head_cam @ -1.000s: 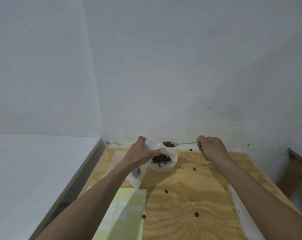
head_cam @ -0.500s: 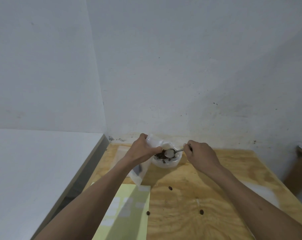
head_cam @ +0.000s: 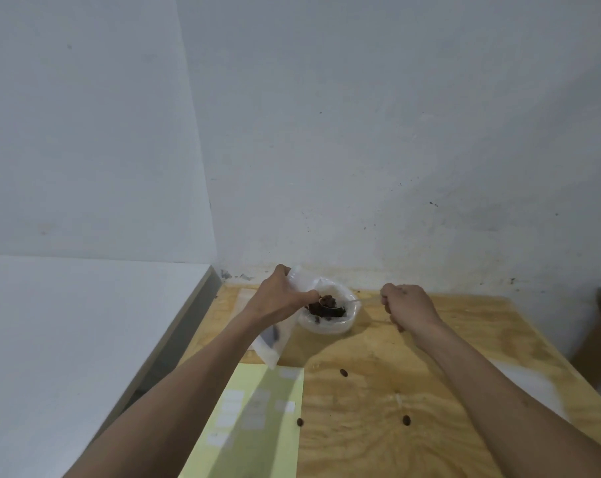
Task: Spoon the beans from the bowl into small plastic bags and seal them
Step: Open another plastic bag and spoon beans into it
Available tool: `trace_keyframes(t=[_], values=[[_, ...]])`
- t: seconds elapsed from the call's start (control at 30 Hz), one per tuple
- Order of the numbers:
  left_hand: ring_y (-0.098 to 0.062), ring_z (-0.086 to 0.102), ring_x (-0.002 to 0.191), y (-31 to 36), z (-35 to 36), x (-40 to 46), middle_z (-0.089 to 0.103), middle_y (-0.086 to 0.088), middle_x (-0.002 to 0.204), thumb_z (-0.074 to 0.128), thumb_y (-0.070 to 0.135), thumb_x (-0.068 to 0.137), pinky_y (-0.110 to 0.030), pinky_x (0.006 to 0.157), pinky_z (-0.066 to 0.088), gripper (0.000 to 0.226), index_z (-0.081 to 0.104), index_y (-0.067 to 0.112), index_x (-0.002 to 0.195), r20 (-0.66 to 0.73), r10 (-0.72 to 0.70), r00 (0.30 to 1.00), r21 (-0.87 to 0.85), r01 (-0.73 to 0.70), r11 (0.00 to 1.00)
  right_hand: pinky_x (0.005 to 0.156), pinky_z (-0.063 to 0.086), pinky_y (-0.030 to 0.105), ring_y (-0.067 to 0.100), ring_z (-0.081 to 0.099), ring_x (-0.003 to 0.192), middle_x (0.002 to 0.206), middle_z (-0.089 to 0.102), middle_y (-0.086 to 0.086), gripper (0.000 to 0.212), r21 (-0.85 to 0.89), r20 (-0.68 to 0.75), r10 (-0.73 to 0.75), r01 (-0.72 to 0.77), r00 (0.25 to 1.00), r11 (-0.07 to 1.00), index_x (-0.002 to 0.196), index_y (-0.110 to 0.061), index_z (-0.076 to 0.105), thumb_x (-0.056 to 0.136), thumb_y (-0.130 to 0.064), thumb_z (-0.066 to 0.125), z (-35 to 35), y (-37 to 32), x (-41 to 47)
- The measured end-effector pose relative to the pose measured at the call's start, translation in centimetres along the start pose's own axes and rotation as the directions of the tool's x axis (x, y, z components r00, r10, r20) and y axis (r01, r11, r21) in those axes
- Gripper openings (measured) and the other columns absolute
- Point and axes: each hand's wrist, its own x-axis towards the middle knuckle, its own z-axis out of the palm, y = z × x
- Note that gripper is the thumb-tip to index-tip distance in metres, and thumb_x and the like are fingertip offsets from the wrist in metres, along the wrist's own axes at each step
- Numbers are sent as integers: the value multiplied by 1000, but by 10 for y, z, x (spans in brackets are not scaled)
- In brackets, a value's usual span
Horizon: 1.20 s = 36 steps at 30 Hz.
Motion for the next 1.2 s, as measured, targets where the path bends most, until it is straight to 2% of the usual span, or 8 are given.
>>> trace_keyframes(t=[0.4, 0.53, 0.7, 0.9, 0.97, 1.03, 1.13, 1.2], values=[[-1, 57, 87, 12, 12, -11, 58, 9, 102, 80, 40, 77, -23, 63, 44, 62, 45, 17, 124, 39, 61, 997, -11, -60, 998, 47, 22, 26, 14, 29, 44, 55, 38, -3, 25, 119, 27, -111, 107, 993, 987, 66, -14, 50, 90, -19, 54, -62, -44, -14], [-2, 56, 79, 20, 16, -12, 59, 9, 94, 80, 42, 76, -23, 59, 39, 60, 46, 18, 120, 40, 64, 997, -17, -63, 998, 46, 26, 22, 13, 31, 45, 55, 40, -6, 33, -16, 76, -238, 240, 968, 971, 63, -15, 50, 94, -24, 54, -61, -58, -24], [-7, 57, 76, 24, 16, -12, 60, 5, 95, 79, 43, 78, -24, 59, 40, 61, 46, 18, 122, 35, 70, 997, -24, -70, 997, 46, 31, 19, 8, 37, 42, 47, 48, -12, 41, -293, 109, -558, 563, 823, 773, 73, -12, 59, 104, -36, 49, -52, -61, -43], [-7, 58, 85, 16, 1, -12, 60, 4, 101, 79, 40, 78, -24, 61, 41, 69, 43, 11, 129, -42, 26, 999, -68, -29, 997, 49, 34, 27, 10, 43, 45, 54, 52, -3, 38, -395, 11, -632, 584, 775, 709, 76, -17, 59, 105, -37, 47, -51, -49, -38], [-8, 56, 86, 14, -3, -12, 57, 2, 102, 78, 40, 80, -25, 61, 40, 72, 40, 9, 133, -79, 13, 997, -69, -18, 997, 51, 37, 33, 15, 50, 52, 60, 56, -2, 37, -529, 63, -667, 591, 743, 609, 77, -17, 56, 105, -38, 46, -45, -36, -36], [-13, 56, 89, 12, -5, -12, 57, -2, 106, 76, 43, 80, -27, 61, 39, 77, 38, 7, 136, -102, 2, 995, -69, -10, 998, 52, 39, 33, 18, 55, 58, 66, 54, -6, 30, -679, 147, -711, 593, 688, 433, 80, -20, 55, 105, -36, 49, -34, -18, -37], [-9, 55, 87, 10, -6, -12, 56, 1, 103, 76, 43, 81, -26, 61, 39, 80, 37, 6, 139, -109, -1, 994, -68, -6, 998, 36, 35, 29, 23, 53, 42, 60, 51, -2, 25, -760, 354, -739, 637, 573, 130, 73, -16, 59, 84, -20, 81, -15, 5, -39], [-2, 51, 82, 10, -5, -12, 52, 7, 96, 76, 42, 82, -25, 60, 38, 79, 36, 6, 140, -110, 1, 994, -74, -9, 997, 34, 24, 23, 21, 47, 35, 54, 51, 0, 32, -782, 415, -697, 621, 585, 55, 67, -14, 61, 67, -12, 92, -7, 13, -39]])
